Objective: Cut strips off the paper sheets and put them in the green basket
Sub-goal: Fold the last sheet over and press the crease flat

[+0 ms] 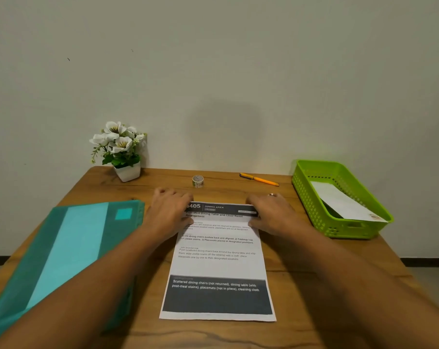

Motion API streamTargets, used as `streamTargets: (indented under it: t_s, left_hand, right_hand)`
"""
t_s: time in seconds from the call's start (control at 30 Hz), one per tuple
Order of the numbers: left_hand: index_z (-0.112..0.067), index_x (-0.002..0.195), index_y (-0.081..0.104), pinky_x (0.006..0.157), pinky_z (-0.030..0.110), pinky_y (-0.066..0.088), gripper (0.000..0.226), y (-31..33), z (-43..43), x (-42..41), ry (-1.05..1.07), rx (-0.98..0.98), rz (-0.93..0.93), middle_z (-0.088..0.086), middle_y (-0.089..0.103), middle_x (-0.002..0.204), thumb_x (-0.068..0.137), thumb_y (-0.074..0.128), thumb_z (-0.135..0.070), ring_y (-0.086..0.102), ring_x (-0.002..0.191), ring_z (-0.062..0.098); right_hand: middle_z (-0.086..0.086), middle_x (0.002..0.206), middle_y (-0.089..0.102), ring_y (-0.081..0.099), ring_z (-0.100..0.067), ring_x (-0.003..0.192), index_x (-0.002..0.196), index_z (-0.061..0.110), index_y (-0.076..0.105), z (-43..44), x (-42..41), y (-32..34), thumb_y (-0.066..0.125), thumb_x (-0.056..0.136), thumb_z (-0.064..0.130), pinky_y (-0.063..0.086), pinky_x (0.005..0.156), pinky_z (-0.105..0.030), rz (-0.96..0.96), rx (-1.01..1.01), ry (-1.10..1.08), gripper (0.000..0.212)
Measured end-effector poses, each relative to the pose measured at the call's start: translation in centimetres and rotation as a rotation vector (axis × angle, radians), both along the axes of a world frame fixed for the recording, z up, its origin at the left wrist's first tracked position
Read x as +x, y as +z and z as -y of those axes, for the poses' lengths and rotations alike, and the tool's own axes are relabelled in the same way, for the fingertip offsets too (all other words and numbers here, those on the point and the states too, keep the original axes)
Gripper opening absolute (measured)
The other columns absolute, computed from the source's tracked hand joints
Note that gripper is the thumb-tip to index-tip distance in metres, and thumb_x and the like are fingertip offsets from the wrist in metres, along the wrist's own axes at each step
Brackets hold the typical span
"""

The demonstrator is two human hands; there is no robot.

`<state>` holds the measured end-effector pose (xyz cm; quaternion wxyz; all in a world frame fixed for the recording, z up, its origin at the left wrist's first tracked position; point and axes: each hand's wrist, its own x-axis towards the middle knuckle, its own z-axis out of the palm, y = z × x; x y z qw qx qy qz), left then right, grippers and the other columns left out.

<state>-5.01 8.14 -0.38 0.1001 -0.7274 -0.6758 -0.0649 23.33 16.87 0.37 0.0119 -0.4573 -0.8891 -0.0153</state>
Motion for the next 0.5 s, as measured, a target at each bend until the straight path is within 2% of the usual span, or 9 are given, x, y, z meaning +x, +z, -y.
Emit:
streamTargets:
  t_s: [0.1,0.2,0.3,0.4,0.5]
  left_hand:
    - [-0.034,0.126,0.059,0.109,0.044,0.030,0.044,0.3,0.8,0.3,-0.004,0.017,-0.017,-0.013,0.068,0.119,0.089,0.067,-0.057,0.056,0.118,0.015]
    - [-0.036,0.128,0.059,0.111,0.043,0.029,0.043,0.1,1.5,1.1,-0.075,0.029,-0.009,-0.014,0.067,0.122,0.091,0.060,-0.060,0.055,0.120,0.012]
    - [-0.035,0.132,0.060,0.115,0.043,0.029,0.048,-0.3,2.6,2.0,-0.151,0.044,0.075,-0.014,0.065,0.128,0.095,0.051,-0.064,0.054,0.123,0.010]
    - [-0.032,0.132,0.063,0.112,0.042,0.033,0.055,-0.9,3.8,2.9,-0.180,0.062,0.154,-0.012,0.065,0.130,0.100,0.033,-0.065,0.055,0.123,0.010]
    - [-0.032,0.130,0.065,0.109,0.040,0.034,0.053,-2.0,4.6,3.8,-0.161,0.046,0.217,-0.013,0.064,0.132,0.103,0.026,-0.056,0.052,0.125,0.009]
  right_hand:
    - [0.005,0.113,0.069,0.062,-0.022,0.109,0.114,0.030,0.055,0.8,0.5,-0.2,0.066,0.092,0.038,0.043,0.098,-0.043,0.009,0.028,-0.005,0.027]
    - [0.004,0.124,0.065,0.059,-0.021,0.116,0.131,0.029,0.056,2.2,0.1,-0.5,0.064,0.094,0.048,0.043,0.104,-0.042,-0.020,0.037,0.047,0.042]
    - [0.004,0.130,0.062,0.057,-0.021,0.119,0.141,0.029,0.054,4.1,-0.4,-0.6,0.053,0.097,0.065,0.042,0.102,-0.042,-0.090,-0.005,0.104,0.057]
    - [0.004,0.133,0.062,0.055,-0.020,0.121,0.140,0.032,0.058,5.9,-1.1,-1.3,0.032,0.100,0.071,0.039,0.104,-0.043,-0.140,-0.048,0.123,0.061]
    - [0.005,0.132,0.062,0.055,-0.019,0.121,0.133,0.032,0.061,7.3,-1.6,-2.4,0.021,0.104,0.063,0.035,0.106,-0.043,-0.185,-0.068,0.091,0.059]
